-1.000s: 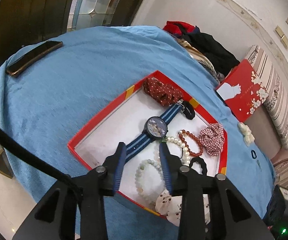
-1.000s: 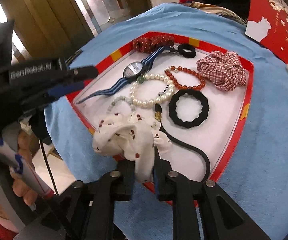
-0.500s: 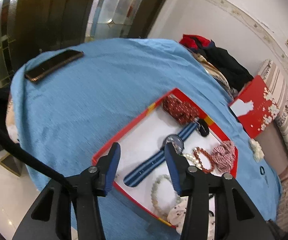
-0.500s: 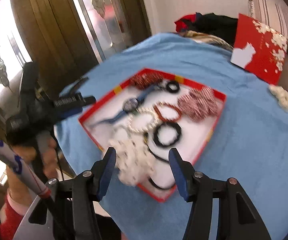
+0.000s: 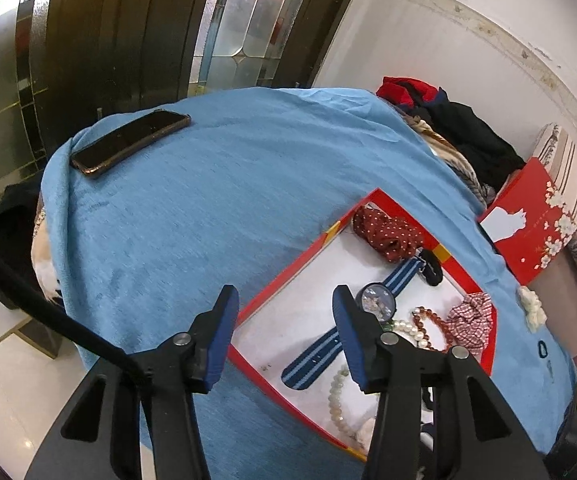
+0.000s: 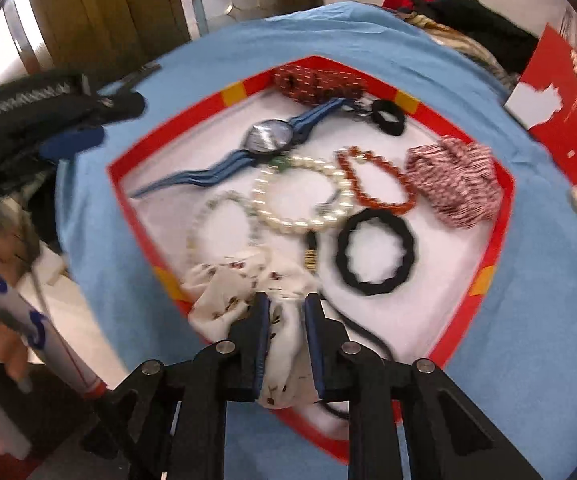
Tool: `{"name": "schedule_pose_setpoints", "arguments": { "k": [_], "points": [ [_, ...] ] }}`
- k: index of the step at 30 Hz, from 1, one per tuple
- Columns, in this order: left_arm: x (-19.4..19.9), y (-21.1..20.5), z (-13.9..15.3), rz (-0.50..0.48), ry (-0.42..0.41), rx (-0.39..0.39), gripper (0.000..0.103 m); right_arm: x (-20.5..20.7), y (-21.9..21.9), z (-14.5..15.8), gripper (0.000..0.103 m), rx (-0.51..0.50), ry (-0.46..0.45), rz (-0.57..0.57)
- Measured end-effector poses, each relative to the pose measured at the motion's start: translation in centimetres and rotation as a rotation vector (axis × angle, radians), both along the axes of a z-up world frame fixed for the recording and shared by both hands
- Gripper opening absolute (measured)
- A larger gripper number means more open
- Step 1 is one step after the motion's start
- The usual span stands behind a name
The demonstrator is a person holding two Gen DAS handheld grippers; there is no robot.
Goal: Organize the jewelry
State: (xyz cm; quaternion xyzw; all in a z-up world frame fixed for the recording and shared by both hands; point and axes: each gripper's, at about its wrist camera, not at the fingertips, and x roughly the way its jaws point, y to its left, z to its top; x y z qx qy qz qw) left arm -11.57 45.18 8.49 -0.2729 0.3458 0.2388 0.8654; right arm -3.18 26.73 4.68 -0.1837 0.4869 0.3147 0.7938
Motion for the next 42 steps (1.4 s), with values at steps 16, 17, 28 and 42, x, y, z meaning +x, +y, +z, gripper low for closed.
{"name": "schedule_pose_setpoints", "arguments": {
  "k": [16, 17, 28, 42],
  "points": [
    [-0.6, -2.8, 2.7, -0.03, -0.062, 0.214, 0.068, -1.7, -8.9, 5.6, 0.053, 0.237, -0.065, -0.183],
    [-1.0, -3.4, 3.3, -0.019, -0.083, 0.259, 0.079, -2.0, -9.8, 5.4, 0.054, 0.231, -0.065, -0.203],
    [-9.7, -10.0, 8.5, 0.108, -0.251, 0.573, 0.103, -6.0, -19.9, 3.8, 0.056, 0.222, -0.038, -0.413],
    [-13.1, -15.2, 6.0, -0.219, 0.036, 0.405, 0.103, -9.4, -18.9, 4.5, 0.062, 0.215, -0.076, -0.369]
  ]
}}
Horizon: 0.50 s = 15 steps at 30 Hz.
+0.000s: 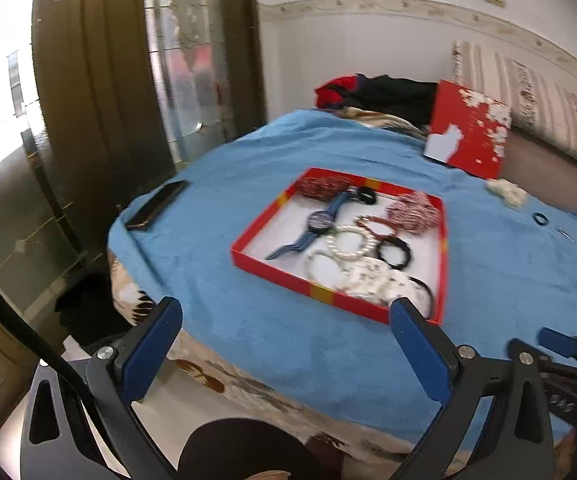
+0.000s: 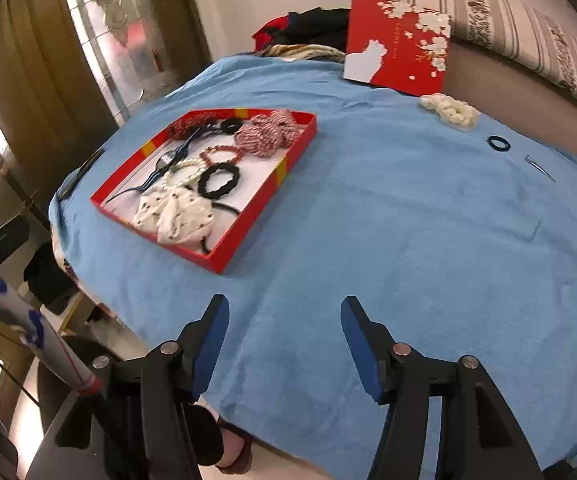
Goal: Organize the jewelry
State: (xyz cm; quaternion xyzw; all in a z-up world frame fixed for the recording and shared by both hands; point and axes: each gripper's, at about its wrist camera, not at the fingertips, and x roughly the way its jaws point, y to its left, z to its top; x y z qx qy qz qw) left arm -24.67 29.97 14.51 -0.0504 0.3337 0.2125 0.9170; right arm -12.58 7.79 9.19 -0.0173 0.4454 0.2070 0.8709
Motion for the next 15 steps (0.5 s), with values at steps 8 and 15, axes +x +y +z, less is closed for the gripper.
{"name": "schedule_pose_setpoints", "arguments": {
  "k": [8, 15],
  "points": [
    [1.0, -0.3, -0.2, -0.045, 0.046, -0.089, 0.103, 0.0, 0.9, 1.7, 0.069, -0.085, -0.039, 0.008],
    [1.7, 0.1, -1.4, -0.029, 0.116, -0.094, 0.103, 0.8, 1.3, 1.3, 0.069, -0.1, -0.009, 0.0]
  ]
}}
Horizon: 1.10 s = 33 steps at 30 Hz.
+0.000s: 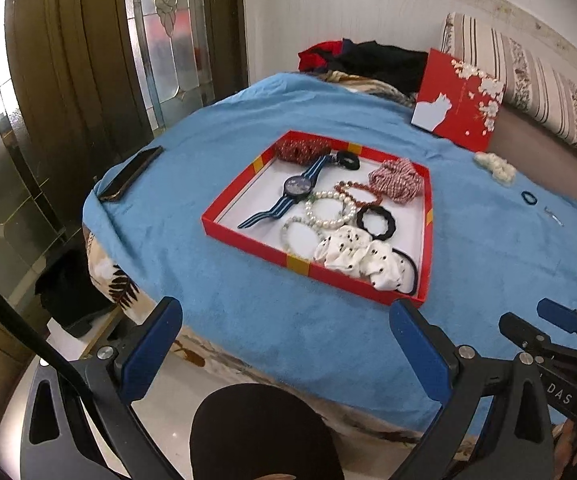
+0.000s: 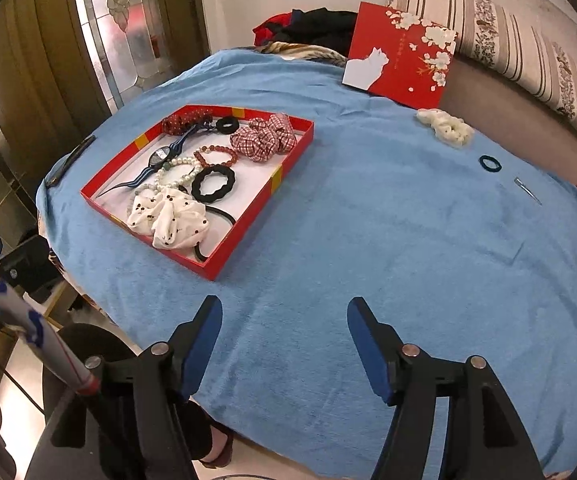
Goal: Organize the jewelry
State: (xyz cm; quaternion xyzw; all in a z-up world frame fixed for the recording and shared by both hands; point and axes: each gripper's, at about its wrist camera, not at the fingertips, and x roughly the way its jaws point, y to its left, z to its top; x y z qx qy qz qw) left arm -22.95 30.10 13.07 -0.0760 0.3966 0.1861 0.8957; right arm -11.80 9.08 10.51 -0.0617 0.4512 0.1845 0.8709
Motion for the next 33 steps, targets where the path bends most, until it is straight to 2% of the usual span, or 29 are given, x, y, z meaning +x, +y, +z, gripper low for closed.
{"name": "schedule_pose_setpoints", "arguments": {
  "k": [13, 33],
  "points": [
    [0.6, 0.4, -1.3, -0.029, 0.03, -0.021, 0.103, -0.3, 2.7, -1.0, 0.07, -0.053, 0.018, 0.029],
    [0.3, 1.0, -2.6, -0.016, 0.053, -0.074, 0.103, -0.3, 3.4, -1.0, 0.072, -0.076, 0.006, 0.012]
  ]
}}
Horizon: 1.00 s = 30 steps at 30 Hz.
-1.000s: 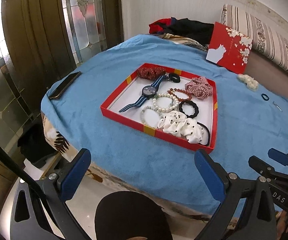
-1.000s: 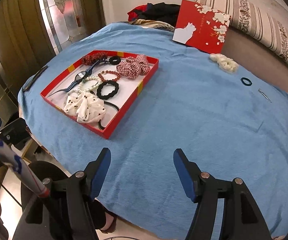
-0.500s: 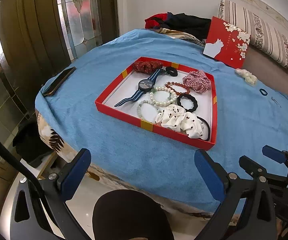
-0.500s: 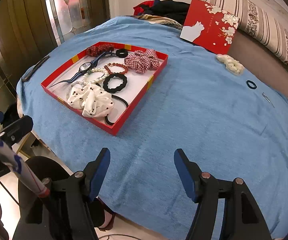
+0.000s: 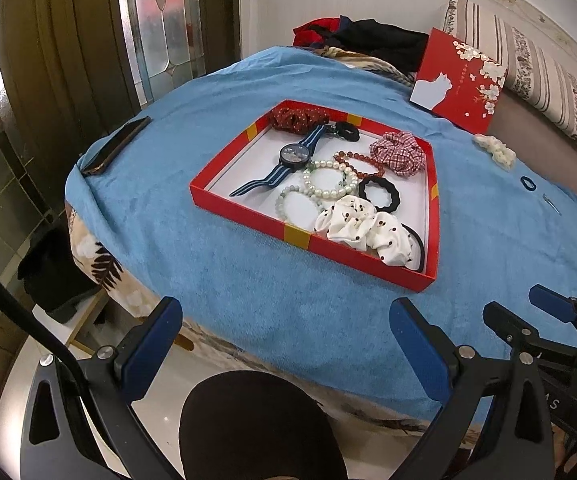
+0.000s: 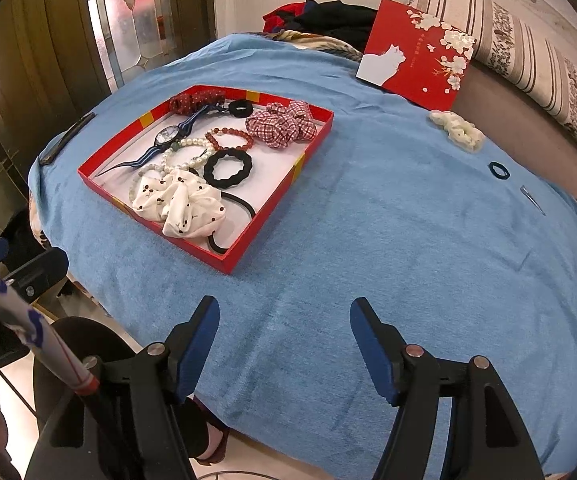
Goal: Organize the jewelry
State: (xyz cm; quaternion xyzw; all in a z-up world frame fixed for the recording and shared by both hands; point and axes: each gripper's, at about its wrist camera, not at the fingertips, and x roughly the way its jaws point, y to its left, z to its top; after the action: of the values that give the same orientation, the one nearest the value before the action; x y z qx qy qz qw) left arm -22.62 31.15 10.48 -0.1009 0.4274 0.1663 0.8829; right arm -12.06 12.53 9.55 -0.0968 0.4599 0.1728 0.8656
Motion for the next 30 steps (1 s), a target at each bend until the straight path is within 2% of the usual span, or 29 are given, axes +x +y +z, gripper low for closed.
{"name": "schedule_pose_setpoints", "arguments": {
  "k": [9, 17, 30],
  "points": [
    [0.2, 0.8, -0.7, 0.012, 0.017, -0.02, 0.103, 1.0, 1.3, 0.3, 0.073, -0.006, -0.008, 0.005],
    [0.1, 1.8, -1.0, 0.028, 0.021, -0.038, 0.103, 2.4, 1.9, 0.0, 0.074, 0.023, 0.036, -0.02],
    [0.2, 2.4, -1.6, 0.032, 0.036, -0.044, 0.103, 2.7, 1.9, -0.4, 0.074, 0.016, 0.044, -0.034]
  ]
}}
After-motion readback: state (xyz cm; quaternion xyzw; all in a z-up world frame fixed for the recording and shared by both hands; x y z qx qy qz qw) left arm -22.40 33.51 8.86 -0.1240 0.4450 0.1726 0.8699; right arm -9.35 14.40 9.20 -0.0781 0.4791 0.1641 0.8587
